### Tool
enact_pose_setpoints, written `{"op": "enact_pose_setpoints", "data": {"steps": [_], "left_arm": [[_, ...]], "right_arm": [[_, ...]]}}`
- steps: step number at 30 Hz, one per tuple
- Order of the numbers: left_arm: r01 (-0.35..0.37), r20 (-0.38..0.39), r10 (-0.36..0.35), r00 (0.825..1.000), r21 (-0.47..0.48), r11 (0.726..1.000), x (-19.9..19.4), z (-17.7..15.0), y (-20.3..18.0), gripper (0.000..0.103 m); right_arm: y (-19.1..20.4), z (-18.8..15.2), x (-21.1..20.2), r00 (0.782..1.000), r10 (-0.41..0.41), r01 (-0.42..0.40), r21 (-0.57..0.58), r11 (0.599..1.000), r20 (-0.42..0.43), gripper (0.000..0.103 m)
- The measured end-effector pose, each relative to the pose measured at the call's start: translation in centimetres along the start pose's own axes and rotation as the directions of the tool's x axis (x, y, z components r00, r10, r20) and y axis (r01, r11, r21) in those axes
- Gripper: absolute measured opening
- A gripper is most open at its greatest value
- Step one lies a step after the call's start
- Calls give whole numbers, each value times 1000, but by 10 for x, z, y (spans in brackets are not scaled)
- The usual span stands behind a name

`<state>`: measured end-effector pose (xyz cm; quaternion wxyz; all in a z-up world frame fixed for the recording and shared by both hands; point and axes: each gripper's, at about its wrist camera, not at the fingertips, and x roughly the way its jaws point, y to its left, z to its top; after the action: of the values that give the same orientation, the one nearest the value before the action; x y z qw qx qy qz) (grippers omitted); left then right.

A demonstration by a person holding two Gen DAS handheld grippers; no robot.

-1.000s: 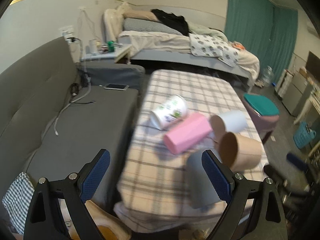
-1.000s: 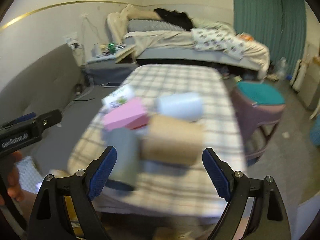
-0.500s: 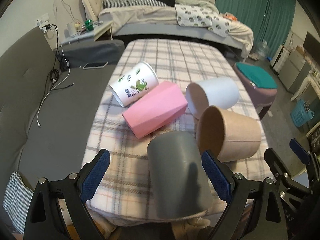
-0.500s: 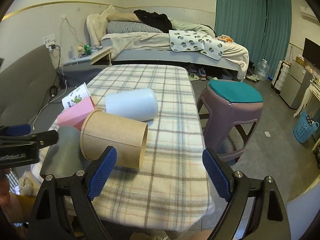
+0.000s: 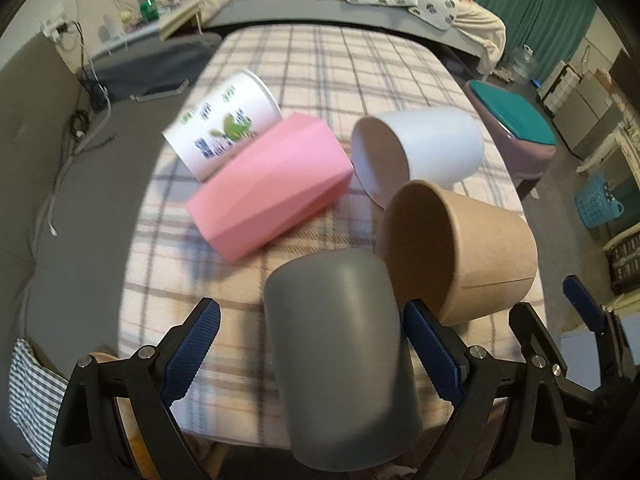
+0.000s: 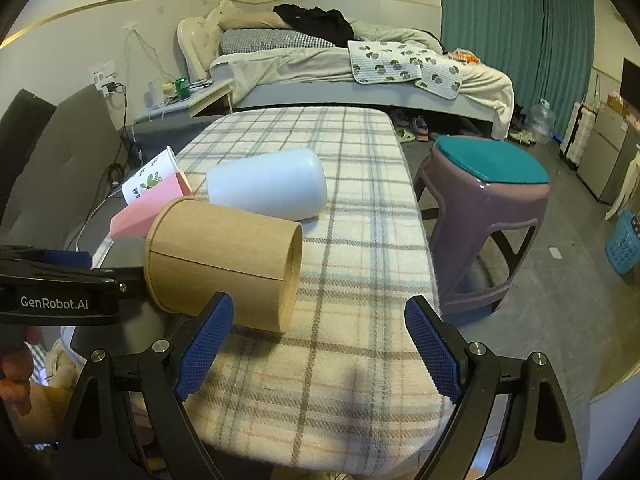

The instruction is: Flip cup upside down

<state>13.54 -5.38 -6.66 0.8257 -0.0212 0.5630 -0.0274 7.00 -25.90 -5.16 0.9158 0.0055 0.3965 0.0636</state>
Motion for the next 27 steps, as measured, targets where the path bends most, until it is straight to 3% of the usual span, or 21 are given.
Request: {"op": "enact_pose_setpoints", "data": {"steps": [7,11,16,22,27], "left_arm": [[54,-82,-56,995,-26,998,12,-1,3,93],[98,-87,-100,991,-28,995,9,-1,4,75],[90,-73,-93,993,-32,995,0,-5,10,75],[71,36,-71,997,-13,997,-29,-5,16,75],[43,148,-44,988,8,999,-48,-5,16,74]], "right_arm": [[-9,0,4,1000,26,-25,40,999,-13,88],[-10,0,5,999,30,-30,45,999,-14,88],[-10,0,5,999,32,-31,41,999,-12,88],[-5,-1,1,1000,27,-27,27,999,-3,88],[-2,-2,-2,1000,24,-25,24,999,4,88]]}}
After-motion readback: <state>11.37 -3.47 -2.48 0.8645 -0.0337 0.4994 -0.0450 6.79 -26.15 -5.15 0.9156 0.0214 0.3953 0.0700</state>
